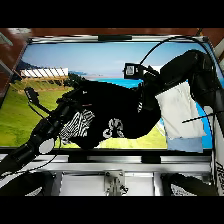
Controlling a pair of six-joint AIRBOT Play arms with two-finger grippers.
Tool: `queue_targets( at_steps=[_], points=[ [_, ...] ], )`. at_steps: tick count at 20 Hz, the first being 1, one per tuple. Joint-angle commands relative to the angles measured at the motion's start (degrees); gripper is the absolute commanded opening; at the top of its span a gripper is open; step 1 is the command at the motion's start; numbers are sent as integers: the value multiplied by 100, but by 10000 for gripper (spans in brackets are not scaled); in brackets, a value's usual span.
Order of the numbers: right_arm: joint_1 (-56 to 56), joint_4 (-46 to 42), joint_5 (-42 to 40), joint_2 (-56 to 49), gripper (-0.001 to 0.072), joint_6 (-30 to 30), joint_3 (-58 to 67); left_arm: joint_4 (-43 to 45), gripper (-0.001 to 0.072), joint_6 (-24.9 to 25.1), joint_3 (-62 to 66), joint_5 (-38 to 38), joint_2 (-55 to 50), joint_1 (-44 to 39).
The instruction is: Fold the shirts.
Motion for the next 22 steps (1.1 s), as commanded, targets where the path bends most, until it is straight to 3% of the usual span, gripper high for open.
queue_targets(
  at_steps=[1,2,4,7,9,10,11,14,17,18,19,20,22],
  points=[
    [4,70,157,2,82,7,4,24,58,-46,63,234,-37,22],
    [4,70,251,2,130,39,7,24,58,-46,136,234,-37,20],
    [4,68,509,7,462,455,11,26,58,-42,339,229,-37,-7],
    [4,81,769,83,462,570,11,28,58,61,439,173,-37,-4],
    [4,107,892,122,423,568,11,28,58,61,439,13,-37,-7],
    [7,114,866,122,199,551,11,28,58,61,439,22,-37,-4],
    [7,114,824,120,83,546,9,28,58,59,439,61,-37,20],
    [7,358,732,122,77,553,9,28,60,63,439,146,-37,101],
    [7,599,710,142,72,920,11,50,115,149,439,146,-37,350],
    [7,621,717,164,71,1113,9,98,245,505,439,129,-35,437],
    [7,649,715,186,71,1228,11,76,556,691,439,74,-37,540],
    [7,682,715,201,70,1279,11,61,604,634,442,-160,-11,702],
    [4,691,721,234,70,1349,11,72,605,625,442,-796,116,960]
  ],
)
